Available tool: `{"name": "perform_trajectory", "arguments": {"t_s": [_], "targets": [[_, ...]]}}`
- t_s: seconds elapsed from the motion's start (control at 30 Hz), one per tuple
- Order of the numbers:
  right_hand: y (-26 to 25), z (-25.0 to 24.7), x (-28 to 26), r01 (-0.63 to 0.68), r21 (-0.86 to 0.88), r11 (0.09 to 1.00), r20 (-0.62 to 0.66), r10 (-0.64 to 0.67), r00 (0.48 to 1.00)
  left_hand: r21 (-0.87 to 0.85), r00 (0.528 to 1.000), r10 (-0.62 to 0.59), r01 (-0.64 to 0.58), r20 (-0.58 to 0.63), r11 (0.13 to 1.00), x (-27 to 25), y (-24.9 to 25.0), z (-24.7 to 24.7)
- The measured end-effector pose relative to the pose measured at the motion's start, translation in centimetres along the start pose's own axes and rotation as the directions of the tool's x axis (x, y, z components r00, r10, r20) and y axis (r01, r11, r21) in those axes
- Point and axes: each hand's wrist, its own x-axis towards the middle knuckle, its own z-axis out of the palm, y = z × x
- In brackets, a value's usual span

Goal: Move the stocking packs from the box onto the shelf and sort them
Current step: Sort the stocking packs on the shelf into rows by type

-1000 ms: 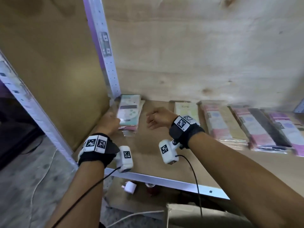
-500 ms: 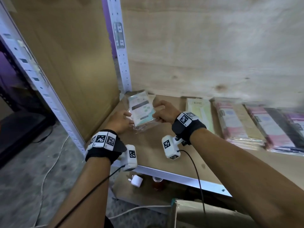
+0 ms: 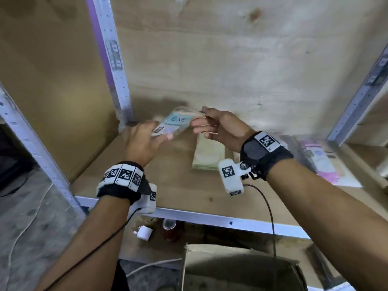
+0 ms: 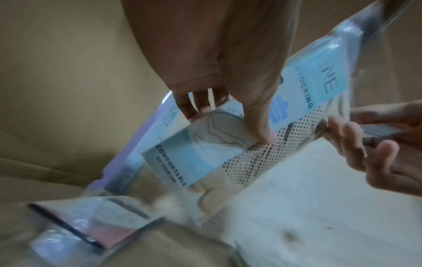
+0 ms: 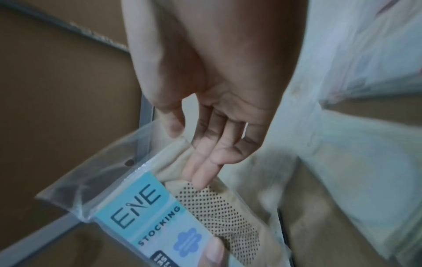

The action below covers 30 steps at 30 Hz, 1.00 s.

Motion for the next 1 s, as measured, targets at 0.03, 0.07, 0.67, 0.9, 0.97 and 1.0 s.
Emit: {"name": "perform_trajectory", "arguments": {"t_s": [0.03, 0.07, 0.67, 0.9, 0.97, 1.0], "targets": [[-0.5, -1.0, -0.6, 0.014, 0.011, 1.000, -0.005, -0.014, 1.000, -0.049, 1.000, 0.028, -0.028, -0.007, 0.998, -0.2, 0.9, 0.4], [-1.0, -2.1, -1.2, 0.033, 0.026, 0.999, -0.020, -0.032, 0.999, -0.098, 0.998, 0.054, -0.055, -0.007, 0.994, -0.3, 2.0, 0.9], [7.2, -11.5, -9.5, 0.139, -0.202, 0.970, -0.197, -0.179, 0.964, -0.676, 0.883, -0.143, 0.438, 0.447, 0.592, -2.4, 12.7, 14.5], [8.3, -15.2, -10.6, 0.053, -0.350, 0.935, 0.044, -0.040, 0.998, -0.774, 0.937, -0.272, 0.336, 0.219, 0.536, 1.2, 11.2, 14.2], [8.1, -16.0, -10.8, 0.026, -0.355, 0.934, 0.090, 0.006, 0.996, -0.740, 0.944, -0.278, 0.316, 0.180, 0.594, 1.9, 10.2, 14.1], [7.9, -16.4, -11.0, 0.011, -0.353, 0.935, 0.094, 0.023, 0.995, -0.715, 0.947, -0.265, 0.311, 0.181, 0.626, 2.1, 9.7, 14.1]]}}
